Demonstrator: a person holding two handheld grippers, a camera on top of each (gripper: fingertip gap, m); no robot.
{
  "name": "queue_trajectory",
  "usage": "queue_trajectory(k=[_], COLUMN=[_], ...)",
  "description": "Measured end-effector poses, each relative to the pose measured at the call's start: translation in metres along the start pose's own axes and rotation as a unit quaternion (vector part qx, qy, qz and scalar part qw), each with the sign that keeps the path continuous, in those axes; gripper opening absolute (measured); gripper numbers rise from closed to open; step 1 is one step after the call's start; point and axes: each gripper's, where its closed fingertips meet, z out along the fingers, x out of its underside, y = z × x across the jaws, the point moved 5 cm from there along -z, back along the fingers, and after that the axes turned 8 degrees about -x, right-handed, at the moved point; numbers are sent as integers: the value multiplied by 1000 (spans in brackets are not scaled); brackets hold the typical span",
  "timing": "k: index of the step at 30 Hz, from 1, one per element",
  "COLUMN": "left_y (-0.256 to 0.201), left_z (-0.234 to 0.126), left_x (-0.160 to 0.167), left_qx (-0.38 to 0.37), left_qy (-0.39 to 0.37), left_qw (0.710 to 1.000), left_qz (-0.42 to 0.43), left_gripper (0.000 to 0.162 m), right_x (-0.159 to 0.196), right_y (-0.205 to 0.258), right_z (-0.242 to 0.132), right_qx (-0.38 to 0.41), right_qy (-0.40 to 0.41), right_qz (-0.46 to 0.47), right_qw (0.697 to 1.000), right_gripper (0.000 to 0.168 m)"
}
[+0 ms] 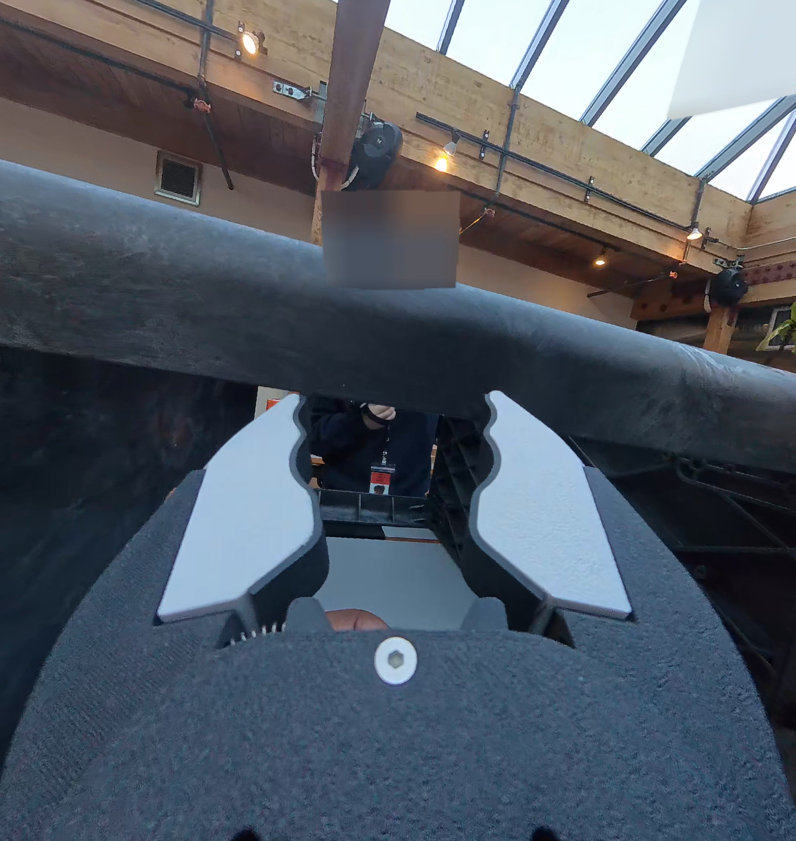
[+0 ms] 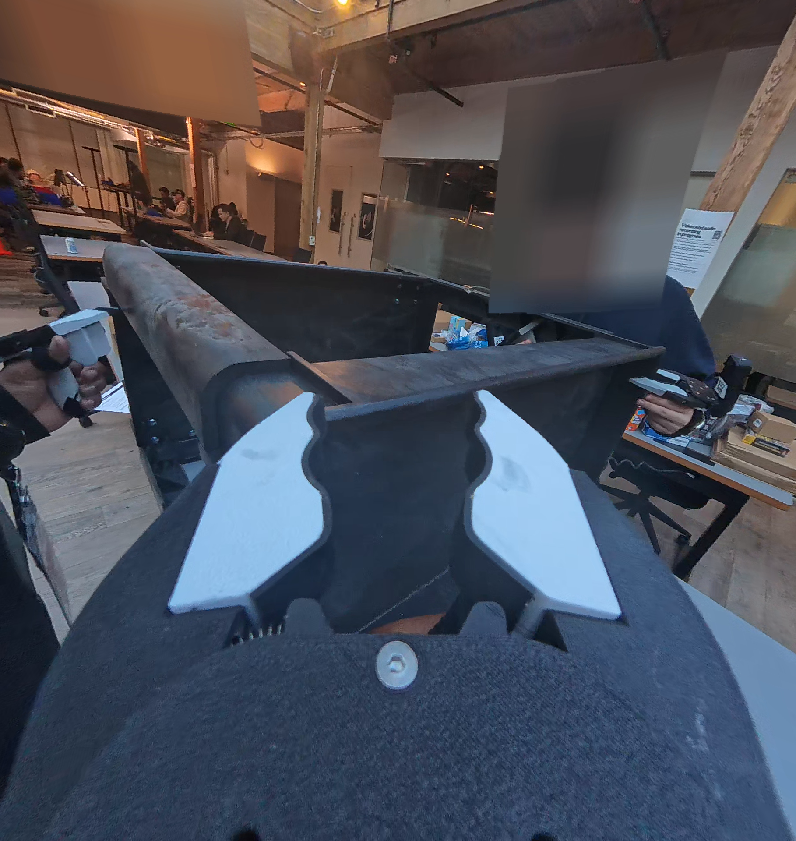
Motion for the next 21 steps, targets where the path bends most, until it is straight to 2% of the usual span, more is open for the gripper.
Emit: queue_trajectory(k=[12, 21], left_y=[-3, -33], left_z=[-11, -15], left_x=[25, 67], left_qx=[17, 91], left_qy=[40, 109], left_qw=[999, 988], left_qz=[-24, -61], left_gripper=[70, 70], right_x=[5, 20], right_y=[11, 19], right_z=[11, 9], right_qx=[-10, -17], right_qy=[7, 20], right_qz=[9, 33], right_qw=[1000, 999], right_gripper=[63, 63])
